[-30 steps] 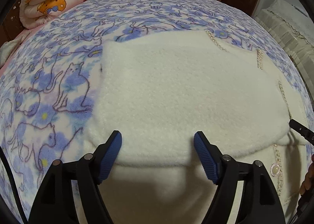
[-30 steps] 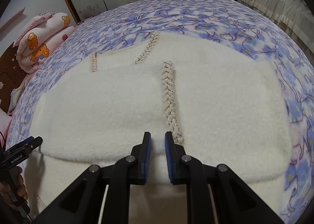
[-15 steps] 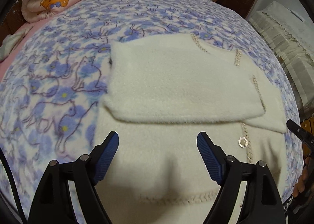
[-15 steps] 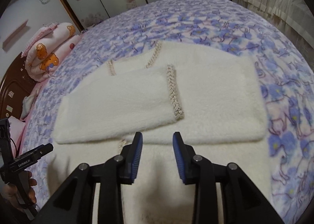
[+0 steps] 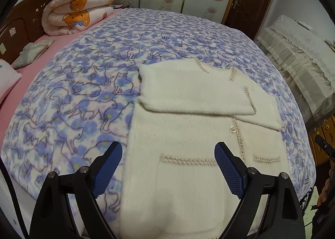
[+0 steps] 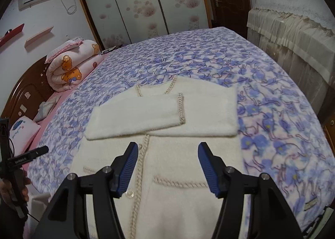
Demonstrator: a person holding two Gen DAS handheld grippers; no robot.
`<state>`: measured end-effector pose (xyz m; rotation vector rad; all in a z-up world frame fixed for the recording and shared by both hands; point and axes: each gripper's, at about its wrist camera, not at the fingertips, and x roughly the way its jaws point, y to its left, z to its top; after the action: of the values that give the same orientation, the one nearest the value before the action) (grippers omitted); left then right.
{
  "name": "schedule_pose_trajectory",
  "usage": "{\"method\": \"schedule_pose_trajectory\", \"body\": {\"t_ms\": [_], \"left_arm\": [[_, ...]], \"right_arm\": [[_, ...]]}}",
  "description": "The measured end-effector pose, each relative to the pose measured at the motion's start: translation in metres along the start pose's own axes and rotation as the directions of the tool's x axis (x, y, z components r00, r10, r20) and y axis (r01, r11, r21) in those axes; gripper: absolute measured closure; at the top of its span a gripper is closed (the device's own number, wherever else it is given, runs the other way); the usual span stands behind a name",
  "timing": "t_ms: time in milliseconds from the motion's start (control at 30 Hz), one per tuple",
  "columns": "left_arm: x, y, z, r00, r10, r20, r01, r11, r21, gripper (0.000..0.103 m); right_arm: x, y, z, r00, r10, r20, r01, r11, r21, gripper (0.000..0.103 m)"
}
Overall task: Fold large clothes
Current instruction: 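Release the cardigan with both grippers and lift them away, then grasp the cardigan hem with both grippers and lift it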
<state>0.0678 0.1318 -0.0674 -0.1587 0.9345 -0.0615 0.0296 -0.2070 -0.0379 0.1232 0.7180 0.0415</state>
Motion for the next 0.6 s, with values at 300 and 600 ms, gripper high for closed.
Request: {"method": "schedule_pose_trajectory", "body": {"t_ms": [300, 600], "left_arm": [[-0.003, 0.012, -0.059, 0.998, 0.014, -0.062, -0.015, 1.000, -0.025, 0.013], [0.048, 0.028, -0.122, 0.970, 0.059, -0.236, -0.067, 0.998, -0.023, 0.013]], "right_arm": [[-0.013, -0.034, -0.063, 0.990, -0.078, -0.114, 0.077, 0.997, -0.009, 0.043], [0.015, -0.087, -0.103, 0.941, -0.089, -0.328, 0.097, 0.995, 0.011, 0.043]]}}
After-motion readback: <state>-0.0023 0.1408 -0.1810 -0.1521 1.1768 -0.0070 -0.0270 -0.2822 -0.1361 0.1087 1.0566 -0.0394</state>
